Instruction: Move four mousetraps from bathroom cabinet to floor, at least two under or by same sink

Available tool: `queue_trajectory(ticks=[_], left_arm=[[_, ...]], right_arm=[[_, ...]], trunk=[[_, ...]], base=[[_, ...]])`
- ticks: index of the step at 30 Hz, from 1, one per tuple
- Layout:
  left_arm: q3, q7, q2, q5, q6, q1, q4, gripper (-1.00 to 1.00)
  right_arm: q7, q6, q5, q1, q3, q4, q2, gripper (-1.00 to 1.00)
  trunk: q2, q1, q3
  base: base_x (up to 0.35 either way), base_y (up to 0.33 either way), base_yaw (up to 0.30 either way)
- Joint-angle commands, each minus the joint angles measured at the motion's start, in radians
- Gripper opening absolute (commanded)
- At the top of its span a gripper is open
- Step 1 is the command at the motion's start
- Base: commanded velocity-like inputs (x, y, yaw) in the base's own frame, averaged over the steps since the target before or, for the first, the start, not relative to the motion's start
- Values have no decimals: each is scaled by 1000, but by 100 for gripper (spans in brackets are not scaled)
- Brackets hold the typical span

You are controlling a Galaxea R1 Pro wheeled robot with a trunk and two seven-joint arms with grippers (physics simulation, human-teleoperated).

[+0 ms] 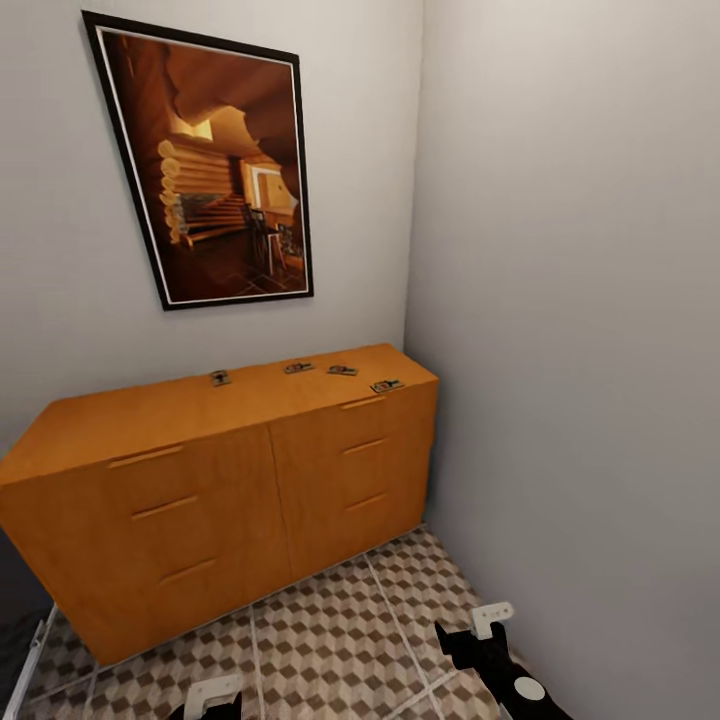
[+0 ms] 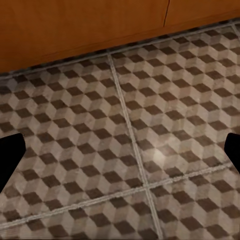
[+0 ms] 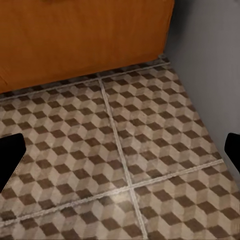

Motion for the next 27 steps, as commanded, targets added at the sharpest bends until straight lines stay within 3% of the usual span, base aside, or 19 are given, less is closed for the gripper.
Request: queue_trajectory(ticks=[1,27], left_arm=[[4,0,-1,0,-3,-1,1,100],[4,0,-1,0,-4,-1,2,100]], right_arm=[[0,-3,7,0,-1,0,0,100],[0,-3,7,0,-1,0,0,100]], trunk=[[-1,0,-1],[-1,0,-11]], base=[[0,0,276],[0,0,276]])
